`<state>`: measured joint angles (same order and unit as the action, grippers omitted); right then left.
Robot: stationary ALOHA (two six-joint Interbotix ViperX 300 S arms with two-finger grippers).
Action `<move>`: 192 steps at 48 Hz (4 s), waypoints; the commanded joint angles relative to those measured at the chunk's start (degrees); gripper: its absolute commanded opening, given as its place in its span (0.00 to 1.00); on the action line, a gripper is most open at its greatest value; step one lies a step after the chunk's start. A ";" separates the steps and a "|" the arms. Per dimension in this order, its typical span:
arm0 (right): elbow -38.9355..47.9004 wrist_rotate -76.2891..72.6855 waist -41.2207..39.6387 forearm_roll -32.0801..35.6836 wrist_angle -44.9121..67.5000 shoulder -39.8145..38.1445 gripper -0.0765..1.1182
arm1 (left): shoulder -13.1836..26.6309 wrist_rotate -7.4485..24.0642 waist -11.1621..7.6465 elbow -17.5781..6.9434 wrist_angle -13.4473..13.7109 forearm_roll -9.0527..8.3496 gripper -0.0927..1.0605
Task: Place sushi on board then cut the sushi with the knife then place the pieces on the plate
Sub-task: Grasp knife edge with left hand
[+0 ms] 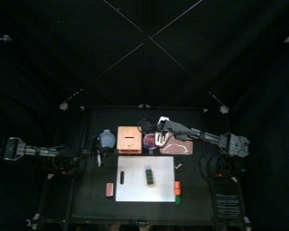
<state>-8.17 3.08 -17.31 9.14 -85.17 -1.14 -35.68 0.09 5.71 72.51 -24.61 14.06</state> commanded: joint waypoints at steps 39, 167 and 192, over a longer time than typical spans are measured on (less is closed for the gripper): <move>39.38 -20.92 21.71 0.97 39.46 -37.88 0.39 | -2.11 -0.18 -10.55 -8.96 -3.52 -8.96 0.46; 60.47 -22.68 20.30 -0.70 77.61 -26.46 0.38 | 33.93 23.73 -14.33 -27.77 0.62 16.88 0.69; 60.64 -22.68 20.39 -0.88 78.31 -25.84 0.38 | 34.19 23.64 -14.41 -27.77 0.62 15.73 0.65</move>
<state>53.00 -19.78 2.90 8.35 -7.47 -26.63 -1.14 23.64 -8.53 45.97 -23.73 30.06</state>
